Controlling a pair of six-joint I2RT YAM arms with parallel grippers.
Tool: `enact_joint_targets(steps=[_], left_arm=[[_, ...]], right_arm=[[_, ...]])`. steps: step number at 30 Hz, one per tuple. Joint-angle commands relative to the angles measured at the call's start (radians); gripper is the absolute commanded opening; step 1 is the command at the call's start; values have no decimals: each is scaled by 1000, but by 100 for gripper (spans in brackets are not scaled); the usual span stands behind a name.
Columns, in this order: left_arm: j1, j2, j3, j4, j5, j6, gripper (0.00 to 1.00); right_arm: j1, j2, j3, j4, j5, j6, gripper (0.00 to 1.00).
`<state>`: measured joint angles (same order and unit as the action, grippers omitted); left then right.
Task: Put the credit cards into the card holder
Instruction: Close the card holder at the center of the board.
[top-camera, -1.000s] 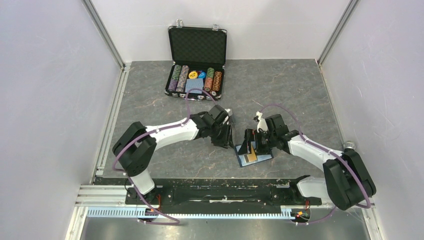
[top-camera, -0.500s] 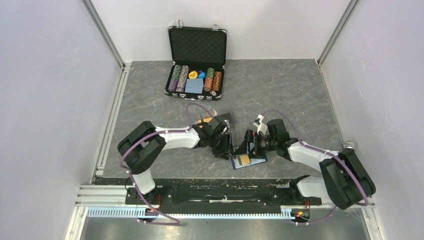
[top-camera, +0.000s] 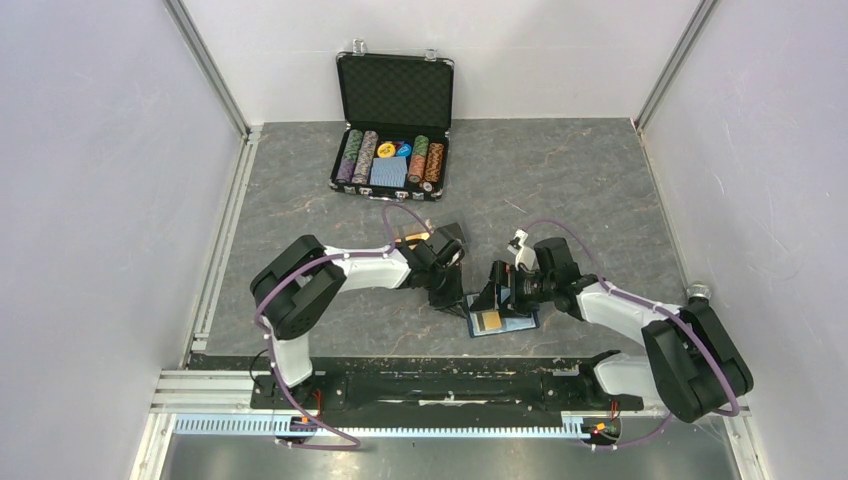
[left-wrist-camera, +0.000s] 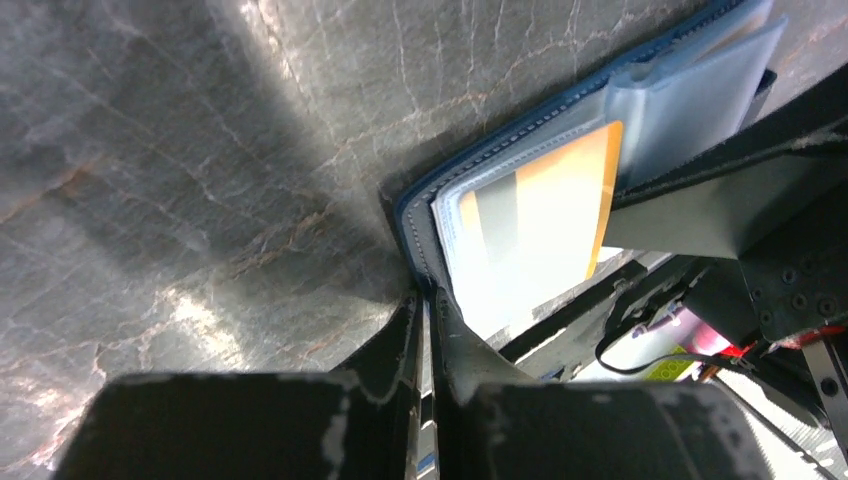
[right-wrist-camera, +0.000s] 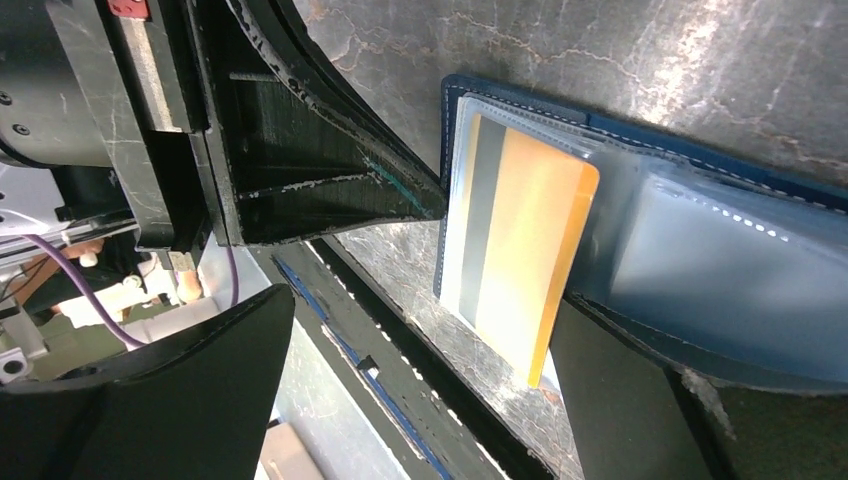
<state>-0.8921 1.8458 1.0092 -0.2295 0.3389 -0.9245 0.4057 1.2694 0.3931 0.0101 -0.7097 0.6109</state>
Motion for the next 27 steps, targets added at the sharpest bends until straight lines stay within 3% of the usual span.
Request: enact_joint_targets(steps=[1, 4, 13, 27], left_arm=[[-10, 82, 39, -79, -76, 55, 7], [-8, 92, 56, -112, -92, 74, 2], [-7, 114, 102, -168, -109, 128, 2], [-2, 127, 124, -202, -116, 165, 2]], right_arm=[[7, -19, 48, -148, 81, -84, 98], [7, -40, 89, -219, 122, -117, 98], [7, -60, 227, -423, 238, -238, 98], [-119, -1, 278, -539, 326, -411, 97]])
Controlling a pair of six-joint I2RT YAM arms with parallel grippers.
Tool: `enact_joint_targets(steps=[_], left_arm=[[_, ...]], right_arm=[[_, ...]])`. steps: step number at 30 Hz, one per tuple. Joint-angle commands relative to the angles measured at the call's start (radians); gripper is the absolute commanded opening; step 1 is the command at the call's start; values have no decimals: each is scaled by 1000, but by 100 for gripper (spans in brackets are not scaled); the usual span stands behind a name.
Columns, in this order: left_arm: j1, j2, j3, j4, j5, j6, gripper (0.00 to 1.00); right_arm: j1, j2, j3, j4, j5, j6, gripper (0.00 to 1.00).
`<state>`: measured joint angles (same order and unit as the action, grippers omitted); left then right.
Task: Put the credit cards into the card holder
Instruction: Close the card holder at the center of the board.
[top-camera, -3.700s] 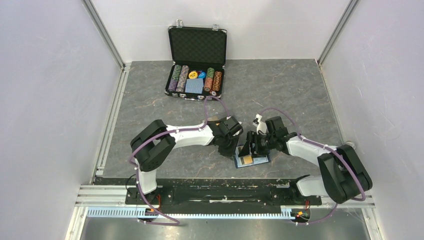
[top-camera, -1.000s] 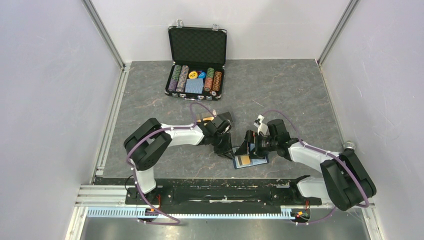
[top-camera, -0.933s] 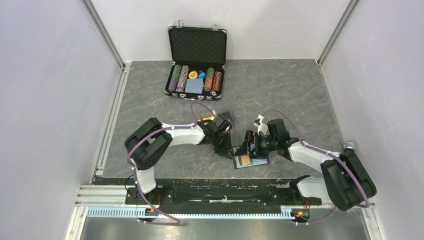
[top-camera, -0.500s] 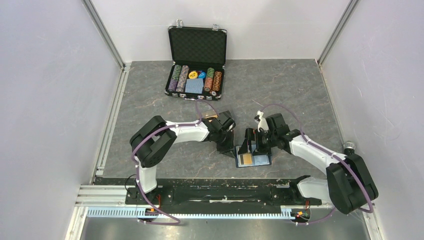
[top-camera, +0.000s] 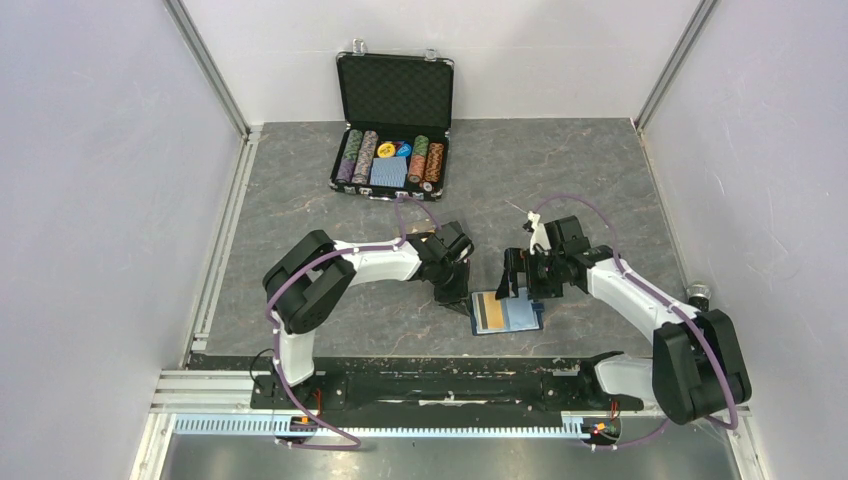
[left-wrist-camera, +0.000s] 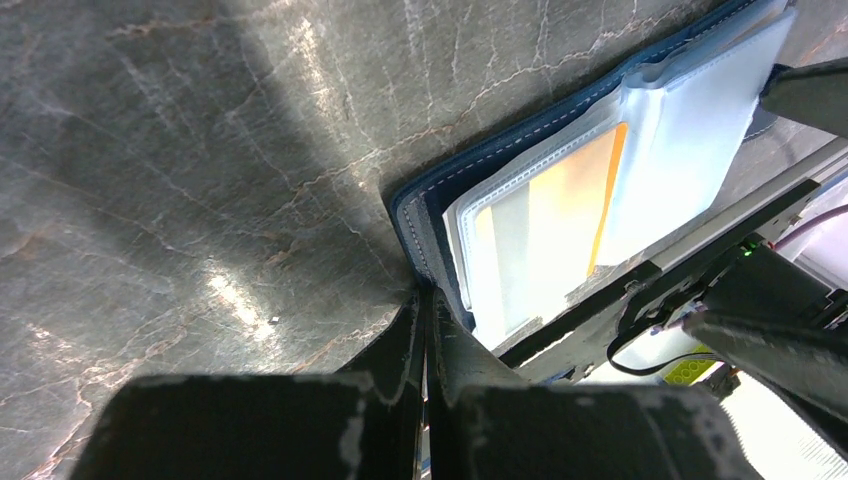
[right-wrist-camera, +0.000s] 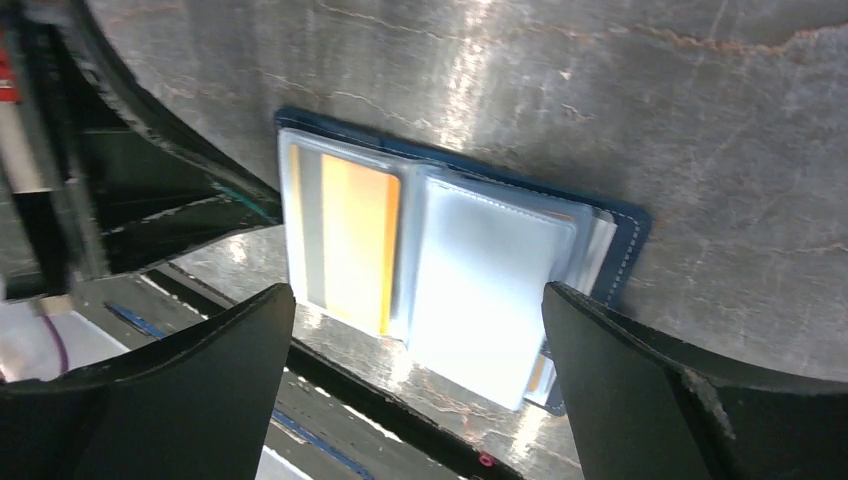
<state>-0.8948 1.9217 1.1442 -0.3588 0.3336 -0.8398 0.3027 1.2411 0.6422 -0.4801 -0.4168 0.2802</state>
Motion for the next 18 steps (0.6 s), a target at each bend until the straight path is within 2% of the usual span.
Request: enact_joint_targets(steps=[1, 18], left_arm=[[0, 51, -10, -72, -110, 82, 2], [4, 65, -4, -74, -100, 84, 2]], right_arm=[[-18, 31, 24, -47, 28, -83, 96], [-43, 26, -29, -105, 82, -119, 90]])
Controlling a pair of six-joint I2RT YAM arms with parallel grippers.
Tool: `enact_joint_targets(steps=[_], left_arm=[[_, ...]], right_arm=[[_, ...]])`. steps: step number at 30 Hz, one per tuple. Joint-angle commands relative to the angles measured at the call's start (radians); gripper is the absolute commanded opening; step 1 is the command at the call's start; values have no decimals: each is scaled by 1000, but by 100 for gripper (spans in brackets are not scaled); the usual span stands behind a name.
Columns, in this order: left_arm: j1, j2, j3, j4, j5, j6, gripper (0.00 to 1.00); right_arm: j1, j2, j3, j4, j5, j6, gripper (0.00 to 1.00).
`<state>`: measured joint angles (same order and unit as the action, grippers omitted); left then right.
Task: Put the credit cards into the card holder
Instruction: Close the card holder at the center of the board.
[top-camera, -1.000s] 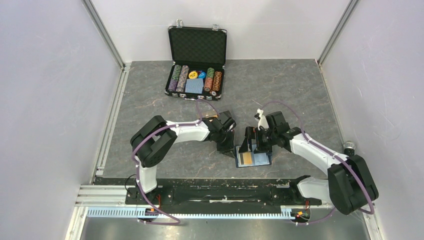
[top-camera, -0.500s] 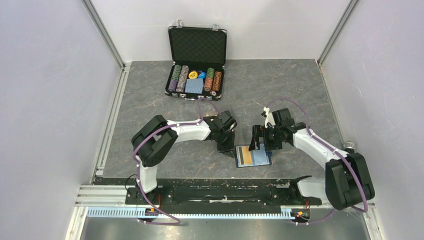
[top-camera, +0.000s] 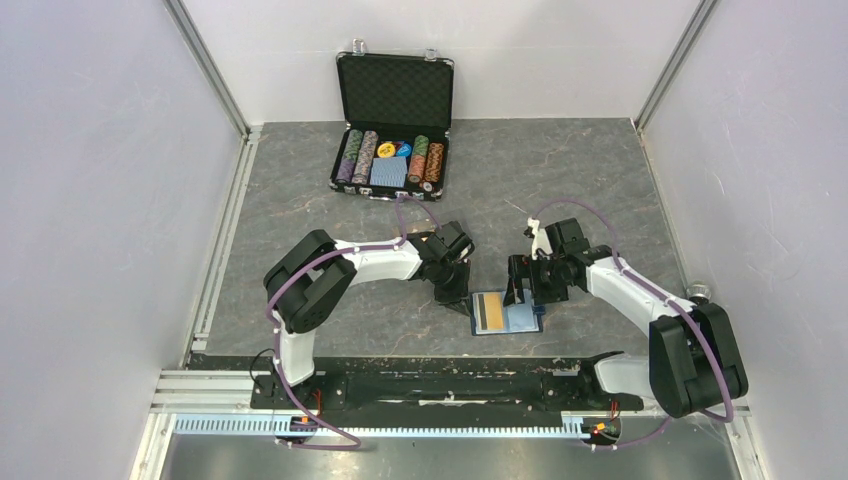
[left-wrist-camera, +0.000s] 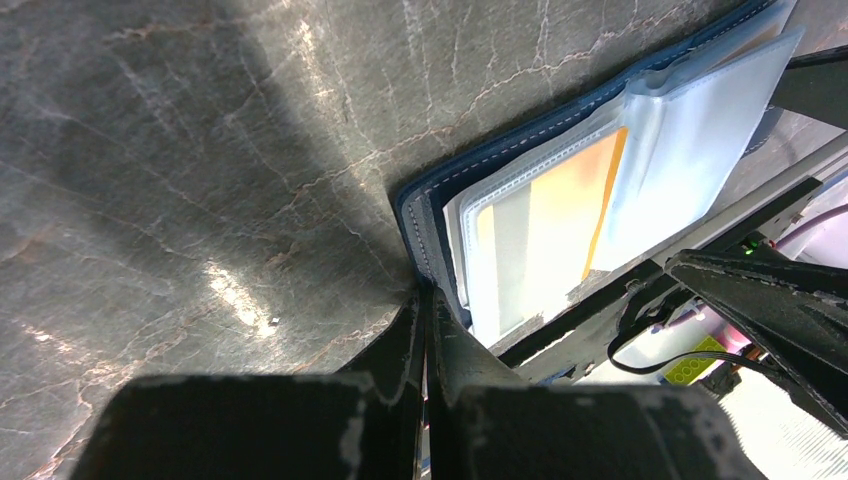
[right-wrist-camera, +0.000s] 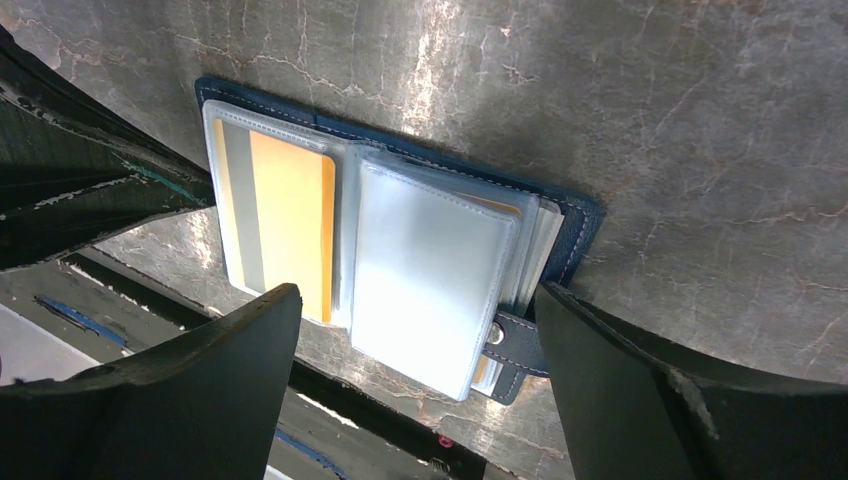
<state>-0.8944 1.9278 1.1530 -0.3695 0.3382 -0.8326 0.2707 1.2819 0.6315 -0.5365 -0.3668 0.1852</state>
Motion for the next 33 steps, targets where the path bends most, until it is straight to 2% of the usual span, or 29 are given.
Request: enact_joint_targets(steps=[1, 3, 8, 12, 19, 25, 33], left_arm=[[3, 59, -13, -63, -105, 76, 2], [3, 57, -16, -63, -106, 75, 2], [3, 56, -15, -63, -109, 75, 2], [3, 51, -18, -63, -113, 75, 2], [5, 46, -27, -62, -120, 73, 2], [10, 34, -40, -64, -129, 70, 2], [26, 13, -69, -63, -142, 67, 2]], right_arm=[[-11, -19, -22, -52, 30, -27, 89], [-13, -25, -34, -55, 12, -26, 86], [-13, -47, -66, -57, -31, -17, 65], [-13, -61, -75, -70, -35, -12, 52], [-16, -77, -75, -101, -50, -7, 39], [-22, -96, -90, -130, -64, 0, 33], [-29, -132, -121, -148, -127, 18, 35]])
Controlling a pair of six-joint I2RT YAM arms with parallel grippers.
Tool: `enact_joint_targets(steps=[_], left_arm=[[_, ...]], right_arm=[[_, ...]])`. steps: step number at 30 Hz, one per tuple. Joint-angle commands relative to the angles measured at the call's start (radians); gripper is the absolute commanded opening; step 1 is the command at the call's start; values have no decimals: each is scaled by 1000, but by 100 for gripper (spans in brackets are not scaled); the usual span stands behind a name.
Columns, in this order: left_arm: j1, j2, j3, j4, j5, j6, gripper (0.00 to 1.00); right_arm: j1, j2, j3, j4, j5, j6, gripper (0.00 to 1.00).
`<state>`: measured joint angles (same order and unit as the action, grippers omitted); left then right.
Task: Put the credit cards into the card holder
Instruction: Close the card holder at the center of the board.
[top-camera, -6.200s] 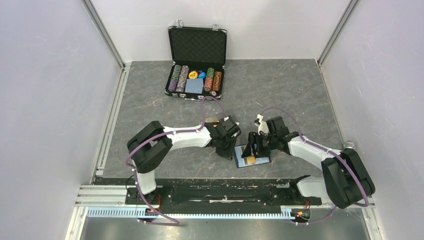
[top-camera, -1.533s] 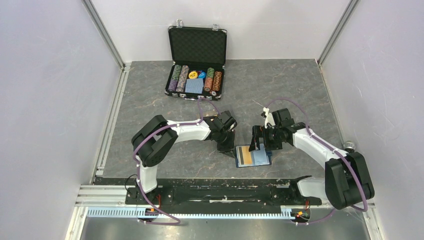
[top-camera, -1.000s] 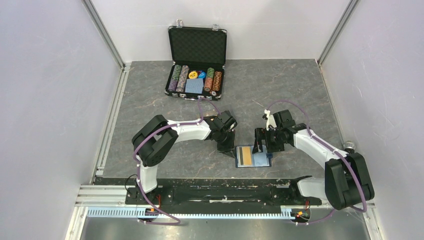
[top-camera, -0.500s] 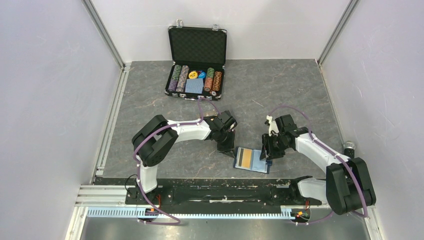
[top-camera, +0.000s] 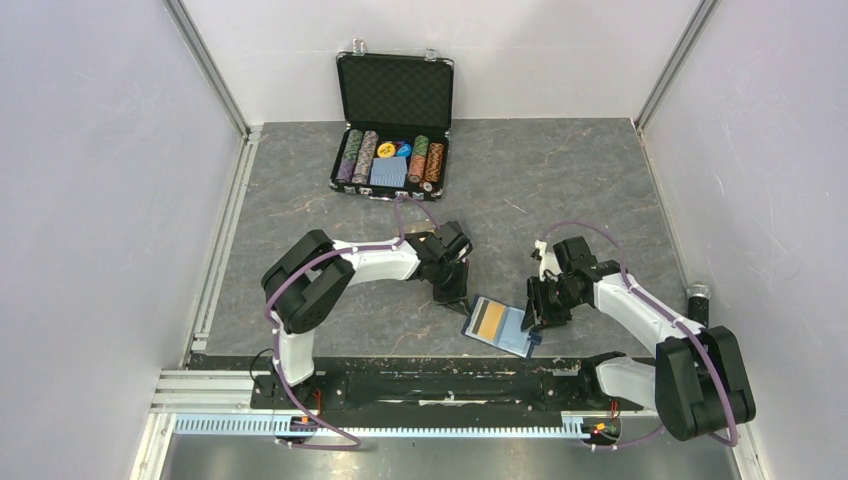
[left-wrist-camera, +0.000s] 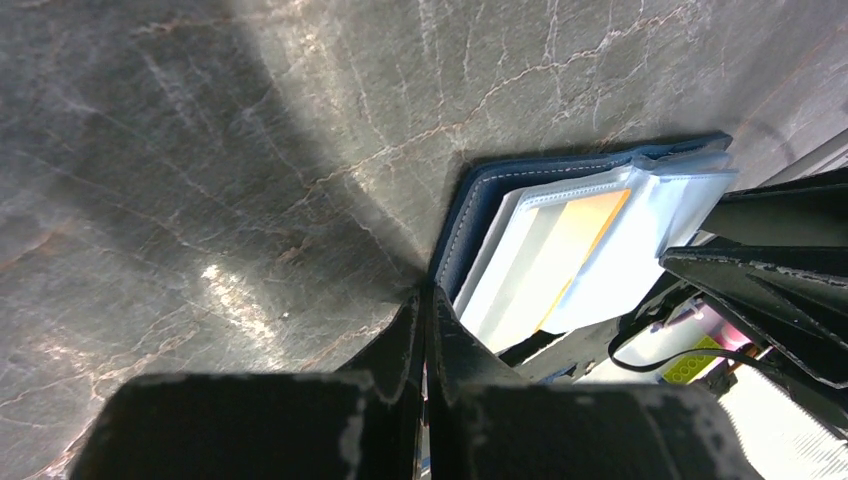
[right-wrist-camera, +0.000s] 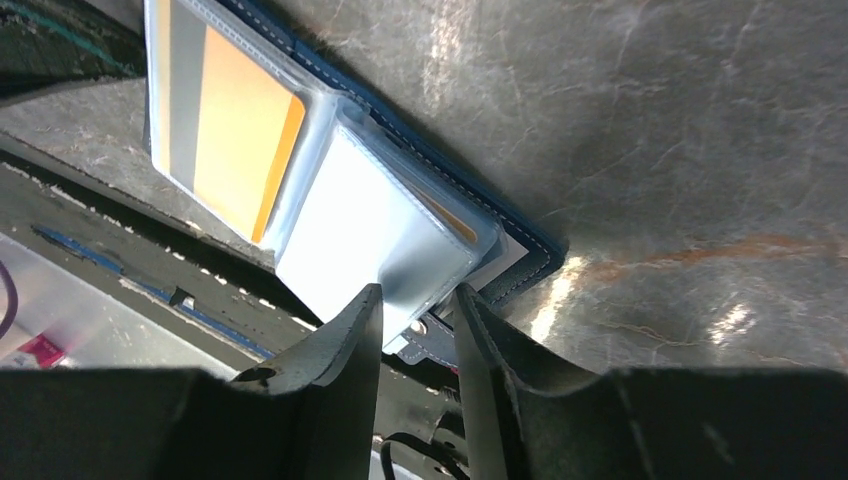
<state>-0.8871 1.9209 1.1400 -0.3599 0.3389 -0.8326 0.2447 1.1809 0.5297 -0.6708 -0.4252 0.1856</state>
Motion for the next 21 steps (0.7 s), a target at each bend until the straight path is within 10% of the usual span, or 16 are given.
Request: enact_joint_targets(steps=[1, 21], left_arm=[[22, 17, -60, -73, -143, 67, 2], [91, -14, -123, -56, -146, 77, 2]], right_arm=[[-4, -36, -27, -13, -78, 22, 35], [-5, -35, -138, 63, -297, 16, 28]])
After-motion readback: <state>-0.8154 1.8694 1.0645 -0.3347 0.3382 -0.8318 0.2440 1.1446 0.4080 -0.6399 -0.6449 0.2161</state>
